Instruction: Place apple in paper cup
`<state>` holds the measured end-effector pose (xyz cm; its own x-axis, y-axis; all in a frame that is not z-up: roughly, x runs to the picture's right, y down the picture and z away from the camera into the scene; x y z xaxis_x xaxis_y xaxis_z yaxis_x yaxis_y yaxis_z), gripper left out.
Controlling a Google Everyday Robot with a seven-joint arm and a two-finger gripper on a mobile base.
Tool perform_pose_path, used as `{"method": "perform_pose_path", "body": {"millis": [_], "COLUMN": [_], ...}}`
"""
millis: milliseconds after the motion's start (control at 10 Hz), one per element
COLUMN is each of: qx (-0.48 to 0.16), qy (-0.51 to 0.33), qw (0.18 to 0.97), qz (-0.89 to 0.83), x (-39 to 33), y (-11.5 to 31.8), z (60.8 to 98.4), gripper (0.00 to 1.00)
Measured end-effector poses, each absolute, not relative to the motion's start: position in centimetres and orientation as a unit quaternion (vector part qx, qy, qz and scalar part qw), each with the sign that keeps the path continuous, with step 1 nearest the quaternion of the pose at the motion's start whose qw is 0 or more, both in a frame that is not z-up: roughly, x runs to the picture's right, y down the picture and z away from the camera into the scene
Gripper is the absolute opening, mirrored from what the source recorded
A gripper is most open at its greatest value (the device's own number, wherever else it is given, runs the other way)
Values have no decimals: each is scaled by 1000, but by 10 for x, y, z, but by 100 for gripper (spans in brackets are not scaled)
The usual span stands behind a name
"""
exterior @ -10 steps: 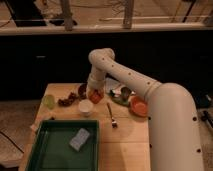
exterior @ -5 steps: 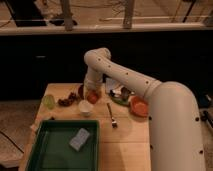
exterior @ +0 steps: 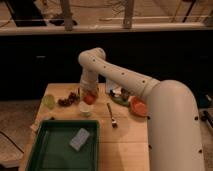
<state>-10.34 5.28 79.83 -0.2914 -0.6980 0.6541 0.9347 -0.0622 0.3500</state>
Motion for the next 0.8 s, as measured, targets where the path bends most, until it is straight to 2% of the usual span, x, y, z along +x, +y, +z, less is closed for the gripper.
{"method": "perform_pose_path", "body": {"millis": [800], "qx": [-161], "qy": [-364], "qw": [573], "qz": [-716], "x": [-126], "y": [57], "z": [792], "gripper": [0]}}
